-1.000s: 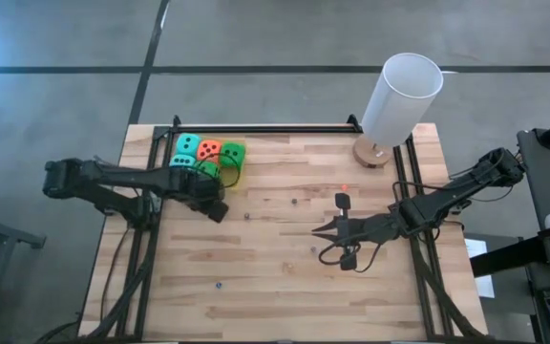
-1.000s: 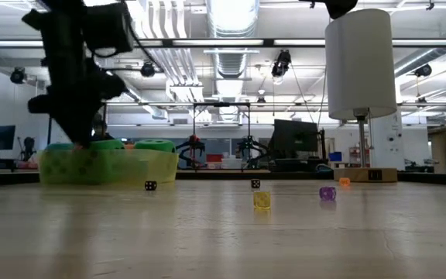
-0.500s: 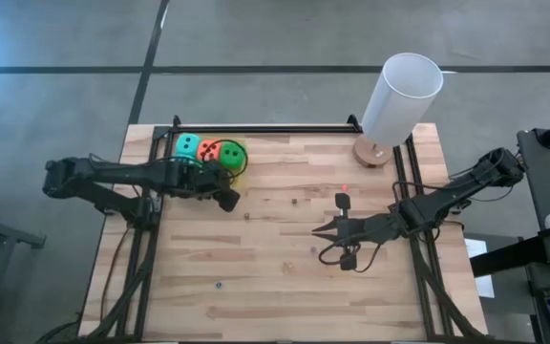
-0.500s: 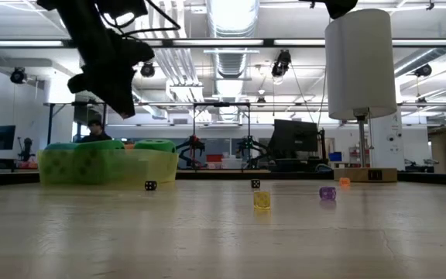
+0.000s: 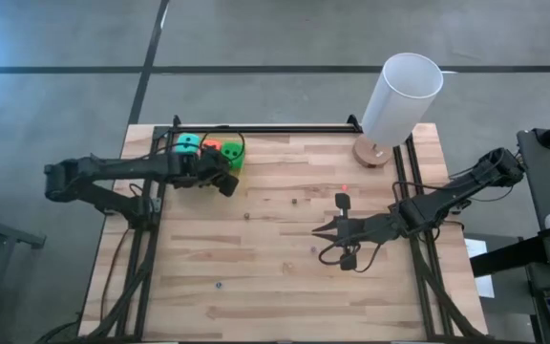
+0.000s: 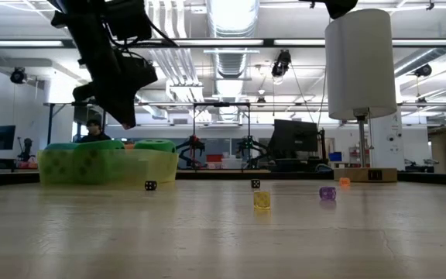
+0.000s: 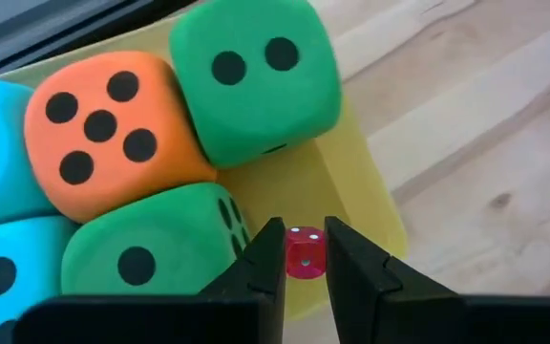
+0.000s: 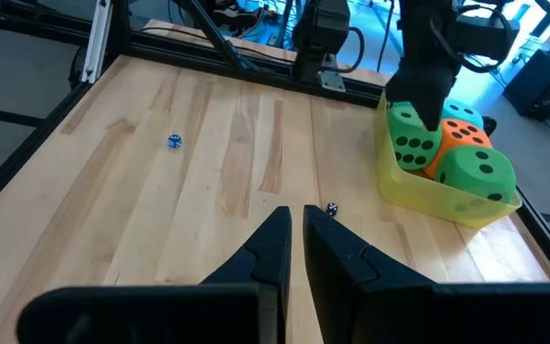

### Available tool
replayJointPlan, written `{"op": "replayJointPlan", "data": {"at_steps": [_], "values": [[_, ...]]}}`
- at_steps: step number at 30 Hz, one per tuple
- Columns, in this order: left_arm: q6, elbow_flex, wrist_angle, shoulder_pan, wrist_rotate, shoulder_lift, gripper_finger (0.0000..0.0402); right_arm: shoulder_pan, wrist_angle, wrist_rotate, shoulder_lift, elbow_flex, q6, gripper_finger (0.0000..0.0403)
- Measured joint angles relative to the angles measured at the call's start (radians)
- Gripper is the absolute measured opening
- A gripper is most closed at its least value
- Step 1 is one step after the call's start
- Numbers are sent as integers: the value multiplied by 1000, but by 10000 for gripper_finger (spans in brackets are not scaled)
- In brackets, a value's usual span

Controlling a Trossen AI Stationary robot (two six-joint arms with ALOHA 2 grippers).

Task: Pick & Place Dice
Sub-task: Put the red small die into the yellow container

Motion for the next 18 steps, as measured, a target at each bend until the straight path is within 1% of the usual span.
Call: {"op": "replayJointPlan", "data": {"at_steps": [4, 10, 18], "values": [[34, -1, 14, 9, -1, 1, 57, 0, 0, 0, 0, 0, 0, 28], [54, -1, 72, 25, 0, 1, 88, 0, 0, 0, 0, 0, 0, 28], [54, -1, 74, 51, 0, 1, 118, 0, 0, 0, 0, 0, 0, 28]]}}
